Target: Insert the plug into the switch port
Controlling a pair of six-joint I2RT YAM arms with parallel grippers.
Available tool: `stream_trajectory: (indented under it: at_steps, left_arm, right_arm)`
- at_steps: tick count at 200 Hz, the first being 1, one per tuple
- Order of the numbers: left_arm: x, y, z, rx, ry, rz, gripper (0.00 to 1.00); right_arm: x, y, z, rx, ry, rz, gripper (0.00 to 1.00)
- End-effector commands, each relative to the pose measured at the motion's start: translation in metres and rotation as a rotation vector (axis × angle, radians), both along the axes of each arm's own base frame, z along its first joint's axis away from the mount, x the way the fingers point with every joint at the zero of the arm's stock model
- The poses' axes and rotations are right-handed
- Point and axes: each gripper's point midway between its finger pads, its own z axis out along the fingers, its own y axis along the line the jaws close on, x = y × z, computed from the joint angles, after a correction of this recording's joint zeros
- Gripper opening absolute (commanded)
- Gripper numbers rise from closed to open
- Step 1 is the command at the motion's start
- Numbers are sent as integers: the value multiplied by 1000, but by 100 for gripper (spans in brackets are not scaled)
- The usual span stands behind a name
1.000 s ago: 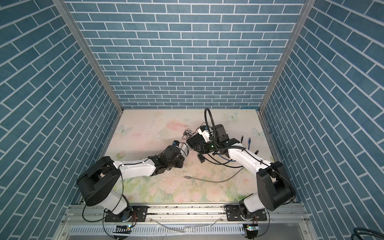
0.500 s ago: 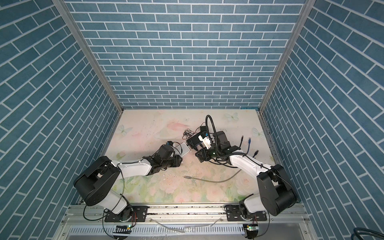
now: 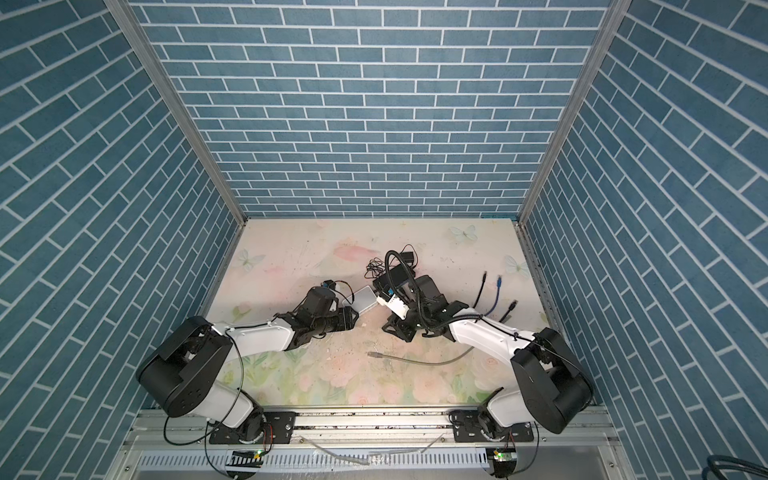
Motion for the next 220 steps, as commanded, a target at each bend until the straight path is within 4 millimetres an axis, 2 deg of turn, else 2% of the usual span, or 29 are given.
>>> stream_trajectory:
  at_steps: [1,32,37,41,99,136,172,220]
  left_arm:
    - [-8,7,6,9,-26,-25,77]
    - [-11,15,24,19,-103,-37,90]
    - [-11,16,26,25,-111,-39,98]
    - [-12,17,28,26,-116,-42,99]
    - [-14,38,33,67,-158,22,100]
    - [-7,49,31,62,-133,72,100]
    - [1,52,32,118,-137,61,100]
    - [7,52,44,152,-193,32,100]
  right_arm:
    - [-23,-2,-11,-55,-65,157,35]
    - [-47,4,-21,-56,-38,271,32]
    - [-49,5,-23,-59,-29,279,31]
    - [-51,6,-24,-64,-23,286,31]
    - [-73,12,-50,-150,-1,354,29]
    - [-69,14,-64,-171,-14,331,28]
    - [-57,14,-74,-195,-55,288,29]
    - [-55,11,-88,-237,-47,284,30]
